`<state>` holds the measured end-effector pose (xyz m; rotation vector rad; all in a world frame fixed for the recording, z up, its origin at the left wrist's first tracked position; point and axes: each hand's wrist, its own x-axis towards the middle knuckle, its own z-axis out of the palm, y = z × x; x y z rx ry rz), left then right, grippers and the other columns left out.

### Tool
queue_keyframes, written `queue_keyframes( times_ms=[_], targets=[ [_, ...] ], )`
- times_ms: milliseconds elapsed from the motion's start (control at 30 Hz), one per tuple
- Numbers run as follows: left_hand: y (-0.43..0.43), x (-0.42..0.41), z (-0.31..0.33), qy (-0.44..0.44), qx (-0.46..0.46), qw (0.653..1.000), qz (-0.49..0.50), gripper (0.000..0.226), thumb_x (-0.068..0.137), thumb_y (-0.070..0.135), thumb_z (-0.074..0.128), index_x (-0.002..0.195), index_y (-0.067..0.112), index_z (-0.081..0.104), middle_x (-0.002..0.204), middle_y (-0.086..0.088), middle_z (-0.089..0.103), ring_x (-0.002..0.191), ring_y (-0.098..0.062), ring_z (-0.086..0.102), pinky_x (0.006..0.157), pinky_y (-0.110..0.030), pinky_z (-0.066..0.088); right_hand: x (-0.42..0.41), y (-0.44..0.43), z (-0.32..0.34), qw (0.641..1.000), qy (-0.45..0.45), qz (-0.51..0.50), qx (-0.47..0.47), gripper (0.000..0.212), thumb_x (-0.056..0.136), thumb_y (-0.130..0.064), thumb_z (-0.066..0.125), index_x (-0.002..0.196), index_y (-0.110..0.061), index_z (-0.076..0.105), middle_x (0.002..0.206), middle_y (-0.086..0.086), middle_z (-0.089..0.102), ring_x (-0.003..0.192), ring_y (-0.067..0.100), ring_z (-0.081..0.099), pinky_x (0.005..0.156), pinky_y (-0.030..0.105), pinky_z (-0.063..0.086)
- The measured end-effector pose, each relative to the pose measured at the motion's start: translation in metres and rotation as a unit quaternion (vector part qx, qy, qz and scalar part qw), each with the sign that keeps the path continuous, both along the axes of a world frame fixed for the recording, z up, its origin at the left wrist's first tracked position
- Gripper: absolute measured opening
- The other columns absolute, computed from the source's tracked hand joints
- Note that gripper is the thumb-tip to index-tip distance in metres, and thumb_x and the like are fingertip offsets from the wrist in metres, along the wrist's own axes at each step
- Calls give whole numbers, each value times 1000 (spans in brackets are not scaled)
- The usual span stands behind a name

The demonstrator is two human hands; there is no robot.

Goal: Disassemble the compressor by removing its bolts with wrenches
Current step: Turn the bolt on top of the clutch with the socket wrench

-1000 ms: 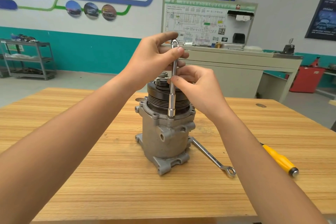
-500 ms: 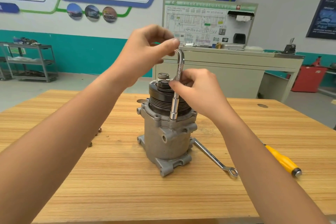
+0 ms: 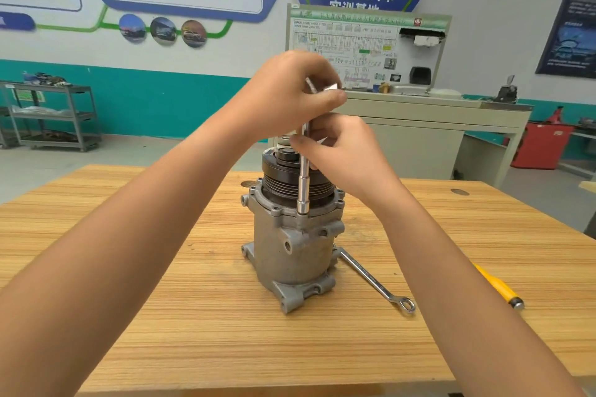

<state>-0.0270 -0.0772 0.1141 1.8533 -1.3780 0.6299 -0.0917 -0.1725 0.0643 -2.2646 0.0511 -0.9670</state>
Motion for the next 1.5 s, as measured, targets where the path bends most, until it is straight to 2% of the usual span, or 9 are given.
queue_keyframes(
  times_ms=[133,333,533,767,933,1067,1167,1367,1500],
  targets=[
    [-21,8,1,77,-13,995,56,4,85,15,55,81,15,58,65,12,48,57,0,43,50,-9,32,8,4,-1,999,-18,-28,-4,23,77,-27,70,70,-10,57,64,-4,55,57,4,45,51,12,34],
    [-8,11,0,278,-12,959,-58,26,92,14,46,82,27,66,75,16,69,71,-2,58,68,-22,45,4,-4,-3,998,-40,-24,36,8,78,-20,67,75,-21,60,70,1,66,58,10,55,57,19,40],
    [17,10,-5,292,33,928,-228,30,100,12,38,106,31,60,103,19,69,106,-1,60,90,-29,48,2,-3,-5,997,-44,-12,66,8,82,-18,64,79,-19,57,76,0,65,69,18,63,65,29,49],
    [-8,0,0,180,12,978,-104,13,93,20,56,96,24,68,82,15,70,65,5,55,65,-10,46,7,7,-5,1000,0,-13,19,17,82,-26,65,79,-11,57,71,-5,57,67,8,52,52,11,37],
    [-24,2,-2,258,-38,964,-53,20,92,11,49,102,19,64,82,6,68,65,-4,57,52,-8,42,6,5,-3,999,7,-2,34,21,83,-20,62,76,0,65,73,11,67,71,28,59,70,41,51],
    [-10,5,-1,360,-59,928,-71,16,94,22,51,84,22,63,73,11,70,70,-4,64,76,-28,47,0,-7,-3,998,18,7,67,9,81,-19,62,73,-20,65,62,-9,61,46,2,50,52,21,43],
    [5,8,-6,368,-77,920,-112,17,96,24,50,86,23,64,79,13,72,77,-1,67,81,-32,45,-1,-9,-3,995,14,11,103,5,81,-16,62,81,-20,63,71,-4,65,37,-4,47,42,13,39],
    [20,7,-13,279,-43,941,-187,24,99,16,43,105,30,61,106,17,67,104,0,59,88,-30,47,4,0,-6,998,-11,-23,51,11,84,-15,55,74,-18,59,78,5,68,59,12,53,57,29,47],
    [12,0,-7,189,-15,966,-176,26,97,10,47,111,28,60,101,10,67,89,9,59,79,-11,45,9,5,-6,998,19,-60,-26,5,87,-16,51,85,-17,56,81,1,59,79,20,53,54,22,37]
  ],
)
